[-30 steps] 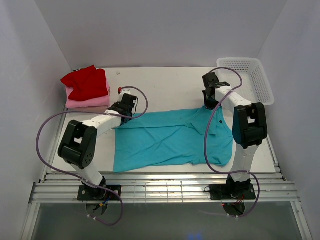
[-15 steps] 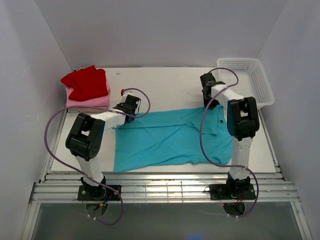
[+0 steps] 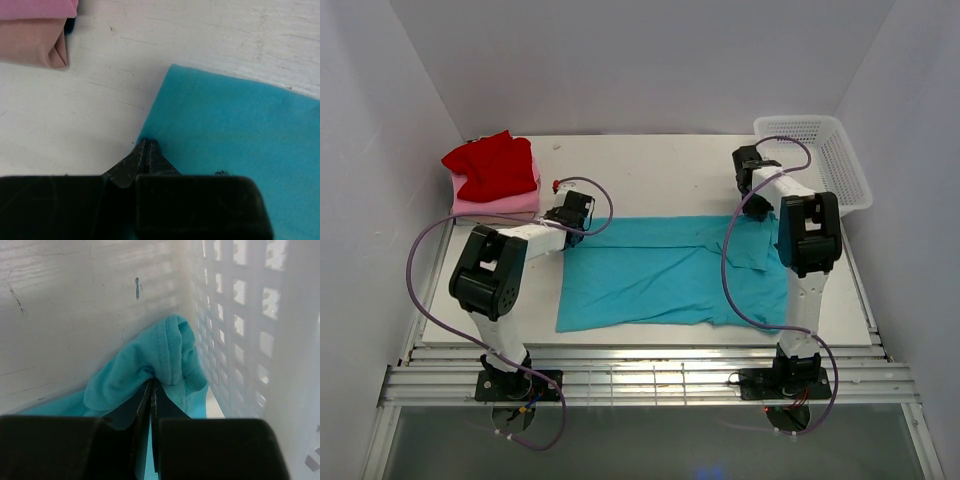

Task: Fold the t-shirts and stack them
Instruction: Fold the tshirt

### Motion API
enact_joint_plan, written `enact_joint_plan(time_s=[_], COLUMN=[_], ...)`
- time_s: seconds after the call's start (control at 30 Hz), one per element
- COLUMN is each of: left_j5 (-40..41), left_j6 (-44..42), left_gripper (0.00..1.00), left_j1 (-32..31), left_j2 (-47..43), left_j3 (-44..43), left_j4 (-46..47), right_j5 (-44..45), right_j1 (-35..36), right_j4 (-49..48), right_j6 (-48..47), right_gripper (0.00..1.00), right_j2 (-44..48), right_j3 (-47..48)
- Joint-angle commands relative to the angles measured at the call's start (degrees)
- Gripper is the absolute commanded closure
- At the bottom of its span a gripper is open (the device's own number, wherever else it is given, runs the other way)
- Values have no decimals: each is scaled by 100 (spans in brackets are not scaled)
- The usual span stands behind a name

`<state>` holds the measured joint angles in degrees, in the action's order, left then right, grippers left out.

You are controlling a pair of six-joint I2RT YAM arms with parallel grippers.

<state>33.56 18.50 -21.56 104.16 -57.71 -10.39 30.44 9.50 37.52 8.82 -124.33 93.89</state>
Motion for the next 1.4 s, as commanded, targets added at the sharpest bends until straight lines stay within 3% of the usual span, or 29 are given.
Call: enact_joint_plan(time_s=[0.0,0.47,0.57,0.67,0.7,0.77,0.87,0.97,1.1,1.27,1.37], left_j5=[-183,-553,-421,-359,-385,-456,-535,-535,-491,-657,-1017], left_j6=[66,-391,-514,-567,-593,-690,-874,-1137,-1358,-1051,-603], left_gripper=[100,100,100,100,100,100,100,92,74,73,76], left_j1=[135,890,926,935,935,935,891,785,540,214,47], left_j2=[42,1633,1783,1801,1766,1573,1257,1046,677,158,-202], left_j3=[-90,-2147,-2367,-2525,-2543,-2552,-2692,-2868,-3062,-2387,-1543], left_j4=[204,38,46,72,116,388,661,811,785,495,459], right_j5=[-291,-1206,-1417,-1777,-1891,-1919,-1857,-1866,-1708,-1611,-1663], right_j1=[-80,-71,-71,-71,-71,-62,-62,-71,-53,-53,-53], right_j4=[212,186,-32,-629,-1275,-2182,-2600,-2478,-2012,-1327,-1334], right_j6=[111,199,225,173,164,59,-108,-231,-337,-241,-118], right_gripper=[92,92,92,92,92,83,76,62,62,64,64], right_j2=[-380,-1558,-1621,-1218,-781,0,741,1402,1816,1580,1465], right_j3=[401,2826,2899,2286,1683,1073,324,130,-80,-448,-844])
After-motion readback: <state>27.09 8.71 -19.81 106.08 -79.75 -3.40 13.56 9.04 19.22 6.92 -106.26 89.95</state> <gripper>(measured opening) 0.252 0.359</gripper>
